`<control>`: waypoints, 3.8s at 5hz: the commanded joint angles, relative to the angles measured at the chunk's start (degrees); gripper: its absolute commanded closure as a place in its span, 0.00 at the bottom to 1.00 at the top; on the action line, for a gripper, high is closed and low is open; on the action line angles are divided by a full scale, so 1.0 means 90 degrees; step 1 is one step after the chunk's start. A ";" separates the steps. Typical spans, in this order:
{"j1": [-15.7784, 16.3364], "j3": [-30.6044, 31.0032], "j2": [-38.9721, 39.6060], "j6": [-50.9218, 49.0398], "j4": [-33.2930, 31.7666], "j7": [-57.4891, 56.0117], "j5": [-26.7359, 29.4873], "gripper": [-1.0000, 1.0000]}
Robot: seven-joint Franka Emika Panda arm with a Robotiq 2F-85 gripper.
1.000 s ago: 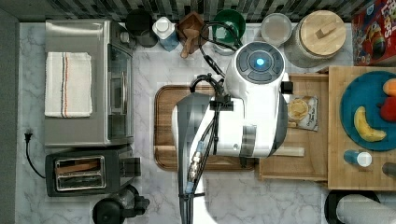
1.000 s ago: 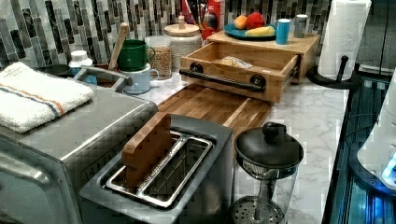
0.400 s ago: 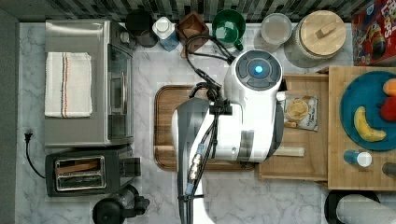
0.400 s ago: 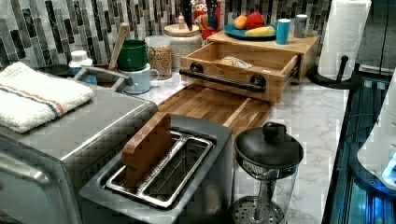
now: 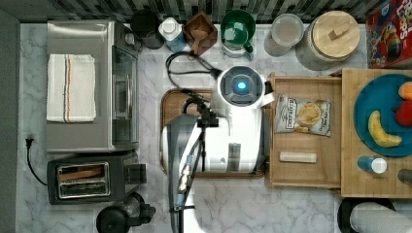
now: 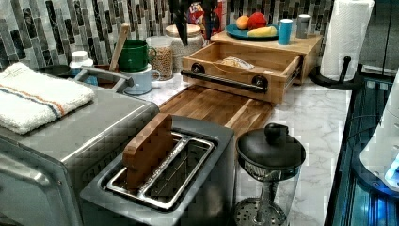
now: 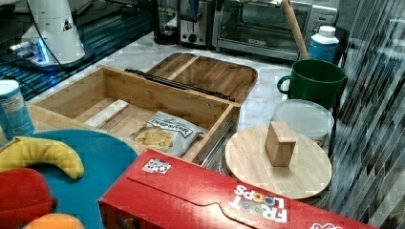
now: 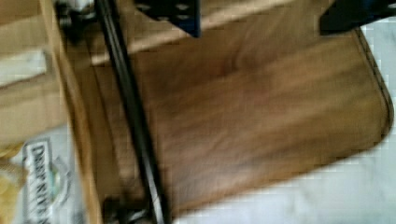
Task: Close the drawer.
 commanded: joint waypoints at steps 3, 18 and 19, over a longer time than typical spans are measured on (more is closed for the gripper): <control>0.0035 0.0034 0.0913 0.1621 -0.0839 -0.1413 -0.0432 1.00; -0.2858 -0.1631 0.2262 0.3567 0.0681 -0.6551 -0.0595 1.00; -0.2856 -0.1633 0.2263 0.3567 0.0682 -0.6560 -0.0594 1.00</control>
